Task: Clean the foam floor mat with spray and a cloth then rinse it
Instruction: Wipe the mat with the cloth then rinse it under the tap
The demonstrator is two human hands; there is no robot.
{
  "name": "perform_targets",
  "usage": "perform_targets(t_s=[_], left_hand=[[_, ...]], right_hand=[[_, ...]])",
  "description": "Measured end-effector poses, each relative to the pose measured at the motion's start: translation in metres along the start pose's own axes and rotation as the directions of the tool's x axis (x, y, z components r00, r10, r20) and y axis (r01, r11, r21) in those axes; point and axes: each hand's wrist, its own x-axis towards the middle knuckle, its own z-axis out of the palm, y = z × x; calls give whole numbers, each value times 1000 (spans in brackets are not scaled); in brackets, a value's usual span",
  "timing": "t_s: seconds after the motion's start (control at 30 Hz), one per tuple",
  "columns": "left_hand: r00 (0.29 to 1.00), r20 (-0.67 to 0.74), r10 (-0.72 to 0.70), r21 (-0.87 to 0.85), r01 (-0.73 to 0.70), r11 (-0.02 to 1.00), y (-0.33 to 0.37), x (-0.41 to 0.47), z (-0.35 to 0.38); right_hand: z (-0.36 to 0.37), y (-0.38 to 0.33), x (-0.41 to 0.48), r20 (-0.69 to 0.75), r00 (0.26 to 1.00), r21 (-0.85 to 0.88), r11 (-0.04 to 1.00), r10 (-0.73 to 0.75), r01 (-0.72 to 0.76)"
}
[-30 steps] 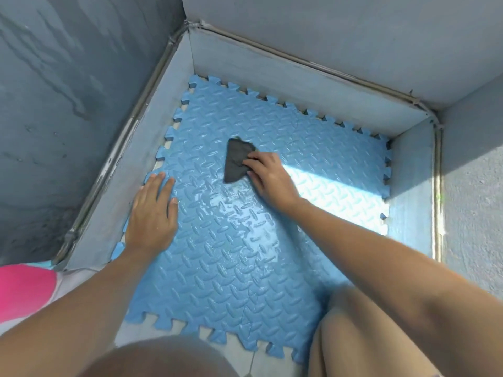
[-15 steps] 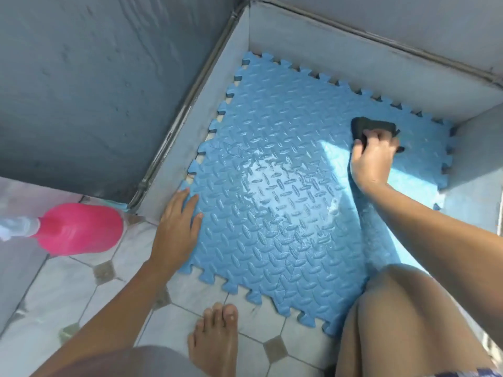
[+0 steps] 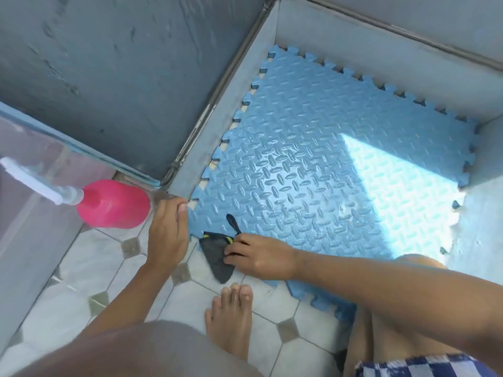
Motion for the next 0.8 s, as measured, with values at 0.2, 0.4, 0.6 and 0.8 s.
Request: perform_targets(t_s=[0.2, 0.4, 0.6, 0.8], left_hand=[[993, 42, 109, 73, -112, 991, 14, 3, 20], [943, 165, 288, 116, -309, 944, 32, 27, 59], [903, 251, 348, 191, -398, 897, 58, 113, 104], [907, 280, 314, 233, -382, 894, 53, 150, 115]], right_hand=[[-72, 82, -75, -115, 919, -111, 915, 376, -388], [-143, 162, -161, -471, 192, 53, 244, 861, -968], [-121, 103, -141, -319, 418, -16, 437, 851, -900], [-83, 28, -115, 253, 961, -96, 991, 112, -90]])
